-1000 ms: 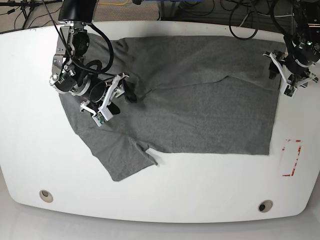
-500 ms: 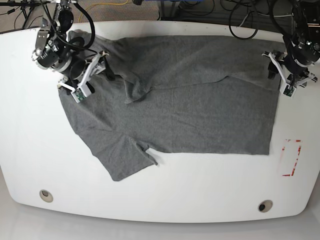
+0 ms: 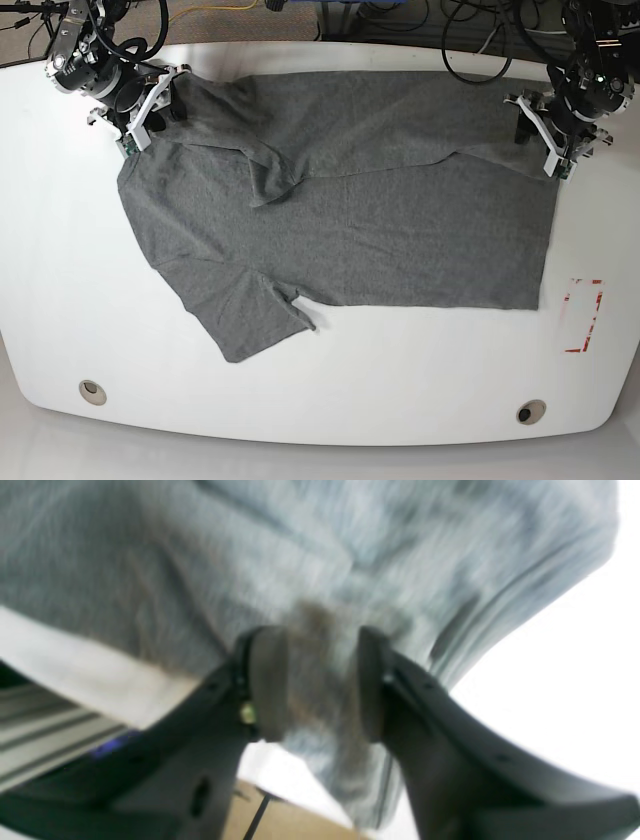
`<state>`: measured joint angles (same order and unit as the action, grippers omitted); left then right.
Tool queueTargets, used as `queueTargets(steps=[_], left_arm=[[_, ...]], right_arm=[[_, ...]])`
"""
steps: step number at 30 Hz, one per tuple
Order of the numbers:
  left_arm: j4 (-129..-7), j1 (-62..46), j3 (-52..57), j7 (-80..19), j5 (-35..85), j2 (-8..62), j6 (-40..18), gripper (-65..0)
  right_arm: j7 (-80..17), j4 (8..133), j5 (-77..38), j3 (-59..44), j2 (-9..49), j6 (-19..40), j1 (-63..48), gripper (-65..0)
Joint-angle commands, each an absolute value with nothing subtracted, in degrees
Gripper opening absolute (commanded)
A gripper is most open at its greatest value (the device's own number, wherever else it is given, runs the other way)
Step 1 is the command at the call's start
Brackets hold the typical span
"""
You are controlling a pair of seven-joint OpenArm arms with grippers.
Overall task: Fold the T-shirt properly
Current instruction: 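Pull the pinched fabric back toward the hem corner with the right gripper, then open both grippers and release the T-shirt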
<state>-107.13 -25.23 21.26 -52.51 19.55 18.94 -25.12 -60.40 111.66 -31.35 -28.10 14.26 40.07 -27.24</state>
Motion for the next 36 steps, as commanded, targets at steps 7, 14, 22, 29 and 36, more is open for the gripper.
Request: queueTargets(steps=[7, 14, 22, 29, 36], left_arm=[[-101.7, -25.0, 21.8, -51.5, 19.7, 20.2, -24.9, -33.1], [-100.2, -25.0, 21.6, -51.5, 19.7, 21.6, -24.9, -33.1], [-99.6, -25.0, 21.7, -51.5, 19.6, 21.9, -24.9, -33.1], [-96.5, -25.0, 21.6, -51.5, 19.6, 23.7, -24.9, -33.1], [-95.2, -25.0, 21.6, -51.5, 19.7, 25.5, -24.9, -33.1]], right_arm=[[-58.8, 109.8, -28.6, -28.5, 15.3, 40.0, -29.1, -48.8], [-53.5, 105.0, -20.8, -28.1, 15.1, 40.0, -29.3, -48.8], [-52.4, 100.7, -15.5, -28.6, 15.5, 40.0, -29.1, -49.0], [-52.4, 100.9, -10.6, -28.6, 15.5, 40.0, -29.4, -49.0], [-52.4, 101.0, -8.2, -28.6, 15.6, 40.0, -29.6, -49.0]])
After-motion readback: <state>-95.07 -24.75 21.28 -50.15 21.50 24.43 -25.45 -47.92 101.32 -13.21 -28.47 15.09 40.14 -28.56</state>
